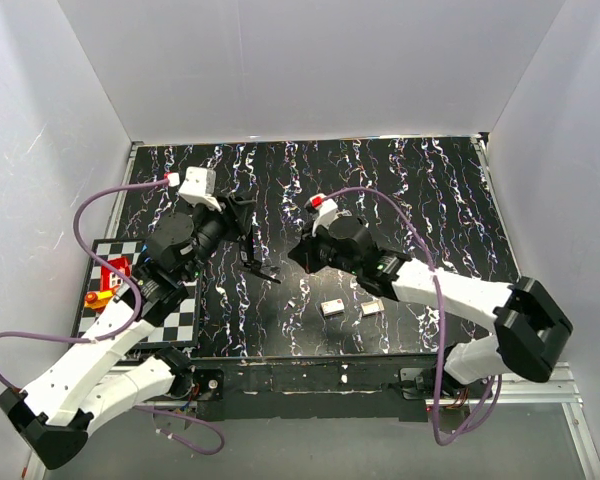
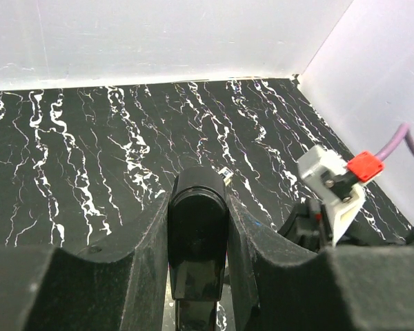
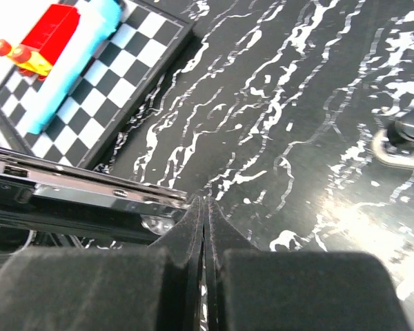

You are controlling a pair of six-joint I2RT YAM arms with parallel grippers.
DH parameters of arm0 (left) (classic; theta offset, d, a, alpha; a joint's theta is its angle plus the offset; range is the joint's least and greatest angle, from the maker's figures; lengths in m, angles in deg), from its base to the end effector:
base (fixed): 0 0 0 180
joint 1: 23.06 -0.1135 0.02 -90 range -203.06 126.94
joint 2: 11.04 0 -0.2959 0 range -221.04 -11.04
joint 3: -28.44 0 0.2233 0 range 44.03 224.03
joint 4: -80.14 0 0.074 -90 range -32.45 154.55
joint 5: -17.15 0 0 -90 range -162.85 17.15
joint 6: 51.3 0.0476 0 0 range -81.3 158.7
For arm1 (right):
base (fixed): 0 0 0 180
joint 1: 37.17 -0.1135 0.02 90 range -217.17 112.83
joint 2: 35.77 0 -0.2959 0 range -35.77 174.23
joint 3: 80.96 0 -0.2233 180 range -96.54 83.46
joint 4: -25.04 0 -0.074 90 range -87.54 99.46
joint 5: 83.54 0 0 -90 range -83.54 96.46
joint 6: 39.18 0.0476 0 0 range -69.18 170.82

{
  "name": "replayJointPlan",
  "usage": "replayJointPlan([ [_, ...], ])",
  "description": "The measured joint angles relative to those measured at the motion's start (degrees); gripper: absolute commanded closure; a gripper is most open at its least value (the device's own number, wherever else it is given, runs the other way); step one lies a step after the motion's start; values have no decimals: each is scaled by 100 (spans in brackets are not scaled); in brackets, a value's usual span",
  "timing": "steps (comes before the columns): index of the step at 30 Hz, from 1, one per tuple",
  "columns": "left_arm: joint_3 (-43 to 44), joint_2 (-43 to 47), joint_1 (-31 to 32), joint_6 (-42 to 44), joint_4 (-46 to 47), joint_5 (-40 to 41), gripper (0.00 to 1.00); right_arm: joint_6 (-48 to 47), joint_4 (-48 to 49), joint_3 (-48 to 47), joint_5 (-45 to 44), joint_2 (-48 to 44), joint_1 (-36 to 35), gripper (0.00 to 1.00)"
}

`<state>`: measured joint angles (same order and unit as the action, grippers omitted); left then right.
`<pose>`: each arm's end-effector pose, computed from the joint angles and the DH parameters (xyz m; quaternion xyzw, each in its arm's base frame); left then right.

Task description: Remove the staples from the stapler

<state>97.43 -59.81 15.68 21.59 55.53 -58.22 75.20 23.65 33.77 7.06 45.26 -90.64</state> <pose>0.1278 -0.0871 0.4040 0.0516 0.7310 -0.2331 0.6392 0.1811 0.2453 0.3093 -0.2051 0.7781 0.3763 0.4593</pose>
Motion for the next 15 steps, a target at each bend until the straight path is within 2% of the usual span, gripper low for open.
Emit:
replayJointPlan([
  [7,0,332,0,42,-251,-33,100,-413,-1051,-13,-584,-986,2,99],
  [11,0,474,0,37,-282,-83,100,-339,-1497,4,-356,-1528,0,99],
  [15,0,507,0,35,-282,-138,100,-52,-1537,313,105,-1888,-179,99],
])
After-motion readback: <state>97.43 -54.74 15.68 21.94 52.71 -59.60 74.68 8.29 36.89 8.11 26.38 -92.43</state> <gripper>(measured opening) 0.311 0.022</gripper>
